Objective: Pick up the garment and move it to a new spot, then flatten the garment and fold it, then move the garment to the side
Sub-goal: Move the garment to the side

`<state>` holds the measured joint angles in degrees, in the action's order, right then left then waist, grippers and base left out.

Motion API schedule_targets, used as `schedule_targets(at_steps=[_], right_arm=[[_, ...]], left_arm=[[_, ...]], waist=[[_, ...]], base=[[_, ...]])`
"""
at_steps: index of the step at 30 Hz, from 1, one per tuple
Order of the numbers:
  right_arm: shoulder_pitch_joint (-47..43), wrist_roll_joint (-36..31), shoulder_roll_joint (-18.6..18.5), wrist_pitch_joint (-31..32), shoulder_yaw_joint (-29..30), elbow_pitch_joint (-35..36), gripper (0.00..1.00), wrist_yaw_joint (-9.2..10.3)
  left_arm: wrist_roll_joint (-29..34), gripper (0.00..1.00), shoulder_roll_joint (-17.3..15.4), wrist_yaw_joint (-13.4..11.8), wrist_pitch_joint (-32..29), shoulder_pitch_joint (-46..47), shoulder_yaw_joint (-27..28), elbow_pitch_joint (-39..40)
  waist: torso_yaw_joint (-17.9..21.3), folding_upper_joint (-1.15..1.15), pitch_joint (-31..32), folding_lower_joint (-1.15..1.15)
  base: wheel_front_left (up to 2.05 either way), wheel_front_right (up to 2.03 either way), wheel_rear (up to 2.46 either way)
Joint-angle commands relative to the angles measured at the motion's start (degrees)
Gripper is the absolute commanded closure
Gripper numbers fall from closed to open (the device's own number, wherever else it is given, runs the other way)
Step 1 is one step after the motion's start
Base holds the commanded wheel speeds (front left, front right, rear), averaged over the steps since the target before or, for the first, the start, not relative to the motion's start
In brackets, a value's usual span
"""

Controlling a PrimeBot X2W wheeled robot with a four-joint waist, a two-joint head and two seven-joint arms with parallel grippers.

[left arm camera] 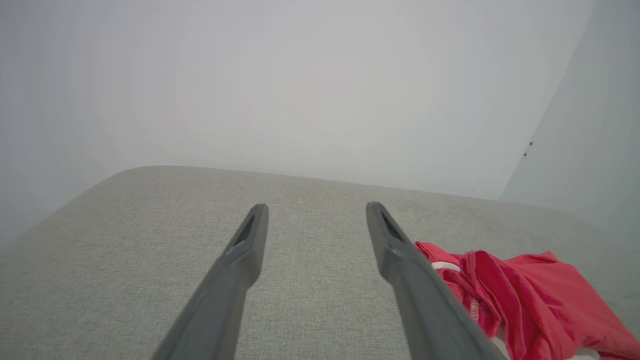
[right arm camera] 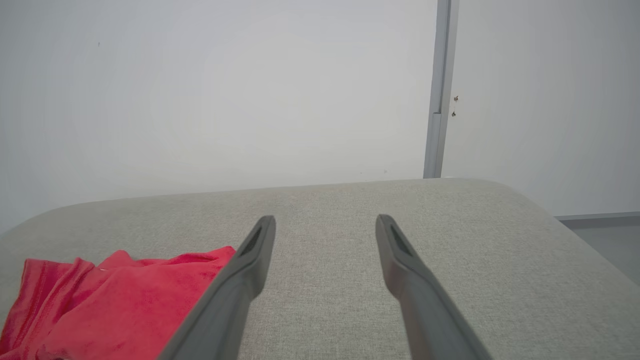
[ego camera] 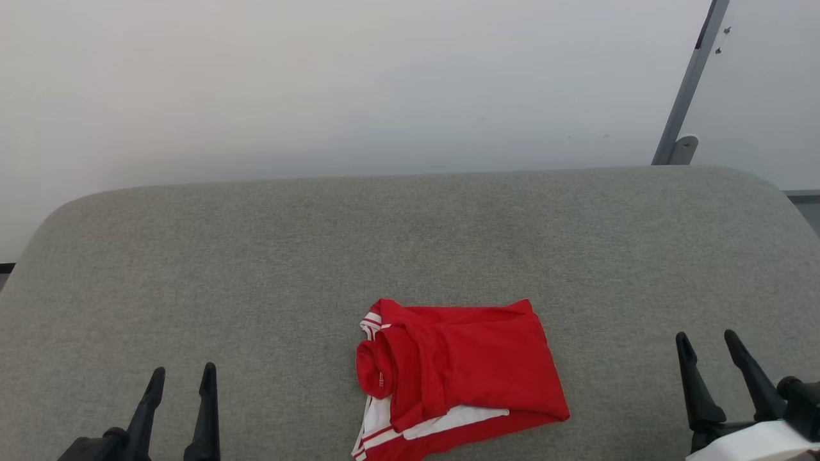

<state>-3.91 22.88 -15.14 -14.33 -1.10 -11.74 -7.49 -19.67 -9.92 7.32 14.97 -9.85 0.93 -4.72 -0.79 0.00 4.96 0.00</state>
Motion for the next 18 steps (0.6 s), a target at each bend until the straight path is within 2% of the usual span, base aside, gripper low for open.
schedule_targets(at_steps=[1, 13, 18], right_arm=[[-0.5, 0.2, 0.3, -0.4, 0.1, -0.2, 0.00, -0.01], [-0.2, 0.4, 0.9, 0.1, -1.5, 0.1, 0.00, -0.01], [2.0, 2.8, 0.6, 5.0, -3.9, -0.6, 0.00, -0.01]], left_arm=[[0.4, 0.00, -0.3, 0.2, 0.3, 0.6, 0.0, 0.1], [1.0, 0.00, -1.2, 0.2, 0.3, 2.2, -2.2, -0.6], [0.1, 0.00, -1.2, 0.2, 0.3, 3.0, -2.3, -1.1]], waist=[[0.0, 0.00, 0.0, 0.00], [-1.8, 0.00, -0.5, 0.00], [-3.8, 0.00, -1.0, 0.00]], base=[[0.00, 0.00, 0.00], [0.00, 0.00, 0.00], [0.00, 0.00, 0.00]])
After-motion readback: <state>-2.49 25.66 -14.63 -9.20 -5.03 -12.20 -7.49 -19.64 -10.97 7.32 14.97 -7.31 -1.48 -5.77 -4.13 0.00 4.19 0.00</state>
